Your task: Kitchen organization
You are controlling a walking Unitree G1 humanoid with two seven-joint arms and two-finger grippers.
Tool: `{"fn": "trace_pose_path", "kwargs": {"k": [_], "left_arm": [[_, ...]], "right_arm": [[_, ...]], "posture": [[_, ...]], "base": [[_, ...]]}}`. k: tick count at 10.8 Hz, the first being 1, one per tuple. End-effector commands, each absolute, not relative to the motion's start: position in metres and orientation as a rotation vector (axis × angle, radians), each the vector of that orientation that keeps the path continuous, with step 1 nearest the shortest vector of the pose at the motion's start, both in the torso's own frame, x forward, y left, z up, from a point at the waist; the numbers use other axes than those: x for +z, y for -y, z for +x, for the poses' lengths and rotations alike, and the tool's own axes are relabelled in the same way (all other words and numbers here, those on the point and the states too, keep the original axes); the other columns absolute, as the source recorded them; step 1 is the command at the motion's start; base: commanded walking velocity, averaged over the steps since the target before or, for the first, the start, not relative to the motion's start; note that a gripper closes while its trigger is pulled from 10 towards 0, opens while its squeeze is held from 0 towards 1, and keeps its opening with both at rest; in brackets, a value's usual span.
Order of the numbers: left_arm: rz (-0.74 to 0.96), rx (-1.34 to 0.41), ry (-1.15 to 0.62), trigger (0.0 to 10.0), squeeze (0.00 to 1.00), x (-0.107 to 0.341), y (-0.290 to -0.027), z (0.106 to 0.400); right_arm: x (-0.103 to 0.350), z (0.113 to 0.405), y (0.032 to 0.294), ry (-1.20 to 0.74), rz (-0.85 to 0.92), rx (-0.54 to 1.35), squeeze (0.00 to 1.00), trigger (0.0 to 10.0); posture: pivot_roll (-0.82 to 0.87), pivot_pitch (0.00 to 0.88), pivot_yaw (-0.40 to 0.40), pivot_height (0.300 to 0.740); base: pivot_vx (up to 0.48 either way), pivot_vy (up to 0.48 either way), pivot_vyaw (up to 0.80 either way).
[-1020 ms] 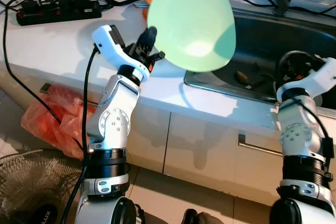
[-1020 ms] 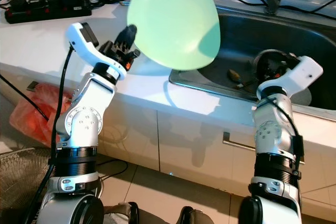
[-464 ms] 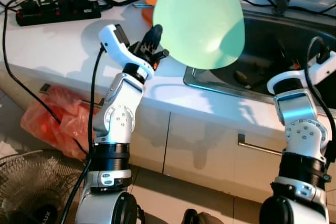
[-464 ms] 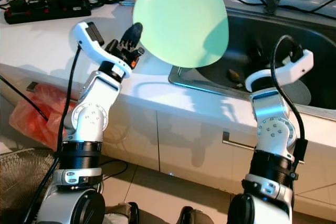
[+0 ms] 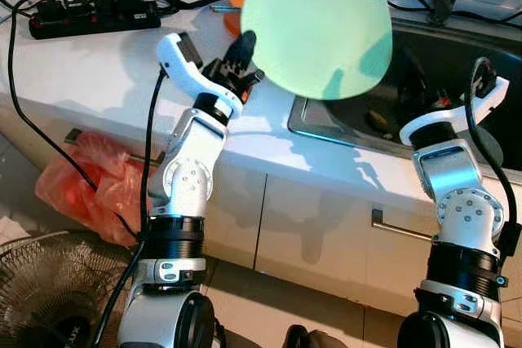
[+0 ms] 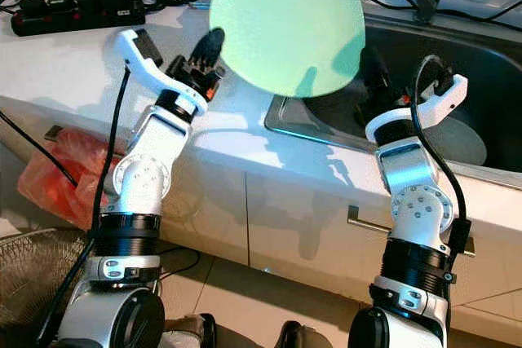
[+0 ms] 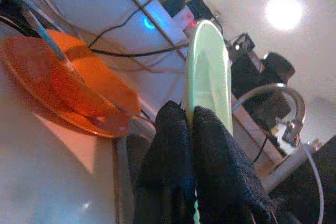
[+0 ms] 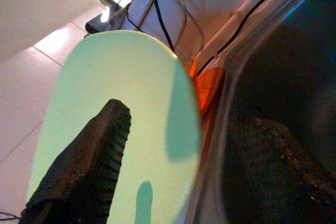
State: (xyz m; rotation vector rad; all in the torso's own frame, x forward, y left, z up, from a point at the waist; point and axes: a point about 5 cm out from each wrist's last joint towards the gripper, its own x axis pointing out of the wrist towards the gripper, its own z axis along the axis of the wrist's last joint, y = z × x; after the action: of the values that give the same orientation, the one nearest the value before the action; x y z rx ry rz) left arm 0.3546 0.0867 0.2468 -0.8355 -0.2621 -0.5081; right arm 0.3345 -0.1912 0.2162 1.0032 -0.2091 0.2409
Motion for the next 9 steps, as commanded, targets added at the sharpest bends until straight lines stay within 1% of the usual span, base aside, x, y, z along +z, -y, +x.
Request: {"fn": "trace_pose_path", "kwargs": {"k": [1, 9], "left_arm": [[-0.942, -0.609, 0.360, 10.0, 0.00, 0.2800, -0.0603, 0.3493], [-0.972, -0.652, 0.347, 10.0, 0.00, 0.2806, -0.0565, 0.3480]], "right_arm": [[0.2186, 0.3308, 0.1933, 0.224, 0.998, 0.251, 0.00, 10.0], [0.2151, 0.3322, 0.1893, 0.207, 1.012, 0.262, 0.00, 10.0]], "posture": [[0.14, 0.136, -0.008, 0.740], [0.15, 0.137, -0.008, 0.740]], "base": [[0.000, 0.000, 0.00], [0.000, 0.000, 0.00]]}}
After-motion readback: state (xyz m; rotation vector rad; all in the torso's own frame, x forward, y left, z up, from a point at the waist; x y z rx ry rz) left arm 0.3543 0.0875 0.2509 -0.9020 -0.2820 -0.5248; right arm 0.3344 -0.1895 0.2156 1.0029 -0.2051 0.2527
